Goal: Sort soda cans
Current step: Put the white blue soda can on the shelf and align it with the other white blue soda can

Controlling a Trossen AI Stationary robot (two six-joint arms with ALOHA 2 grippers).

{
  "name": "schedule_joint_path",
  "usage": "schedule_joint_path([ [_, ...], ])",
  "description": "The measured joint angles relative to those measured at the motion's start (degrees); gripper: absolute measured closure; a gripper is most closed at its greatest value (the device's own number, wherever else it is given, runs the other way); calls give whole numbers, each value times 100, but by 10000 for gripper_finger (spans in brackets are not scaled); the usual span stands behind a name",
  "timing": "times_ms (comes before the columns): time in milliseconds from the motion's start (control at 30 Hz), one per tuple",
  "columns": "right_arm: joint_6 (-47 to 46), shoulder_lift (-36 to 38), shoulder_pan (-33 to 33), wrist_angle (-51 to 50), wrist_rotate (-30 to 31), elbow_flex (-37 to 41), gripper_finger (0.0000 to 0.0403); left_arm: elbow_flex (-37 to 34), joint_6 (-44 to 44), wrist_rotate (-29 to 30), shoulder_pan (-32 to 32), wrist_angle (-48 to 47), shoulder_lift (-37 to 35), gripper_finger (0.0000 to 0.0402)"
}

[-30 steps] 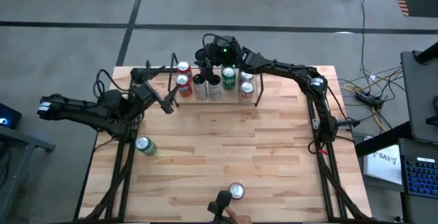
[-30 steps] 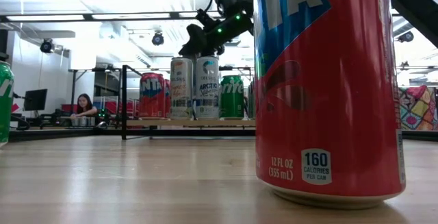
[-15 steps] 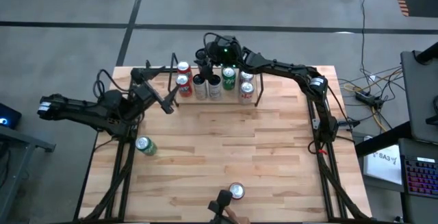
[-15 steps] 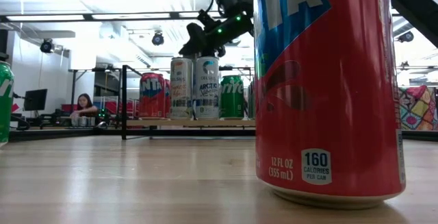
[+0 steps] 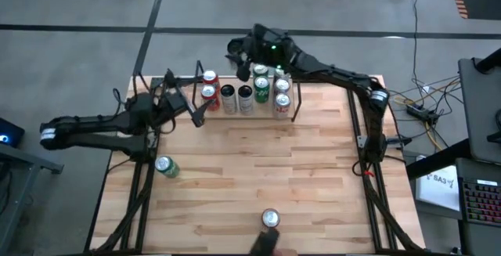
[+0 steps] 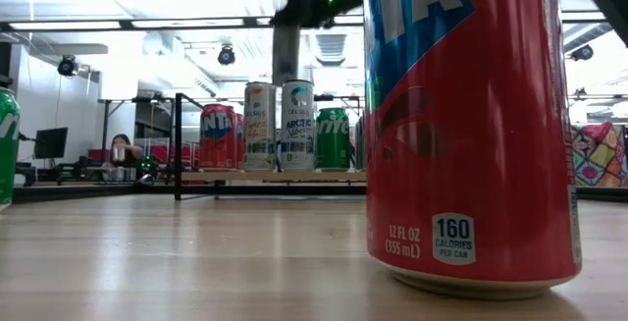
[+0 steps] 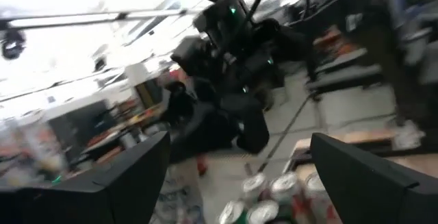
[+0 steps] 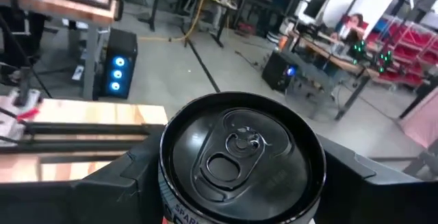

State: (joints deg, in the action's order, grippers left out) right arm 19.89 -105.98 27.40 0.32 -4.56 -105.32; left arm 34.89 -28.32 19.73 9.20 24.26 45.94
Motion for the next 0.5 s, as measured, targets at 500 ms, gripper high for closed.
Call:
schedule_joint_path([
  [500,681,1164,-1138,-1173,404,-2,161,740,972,-2752,1672,707,1460,69],
])
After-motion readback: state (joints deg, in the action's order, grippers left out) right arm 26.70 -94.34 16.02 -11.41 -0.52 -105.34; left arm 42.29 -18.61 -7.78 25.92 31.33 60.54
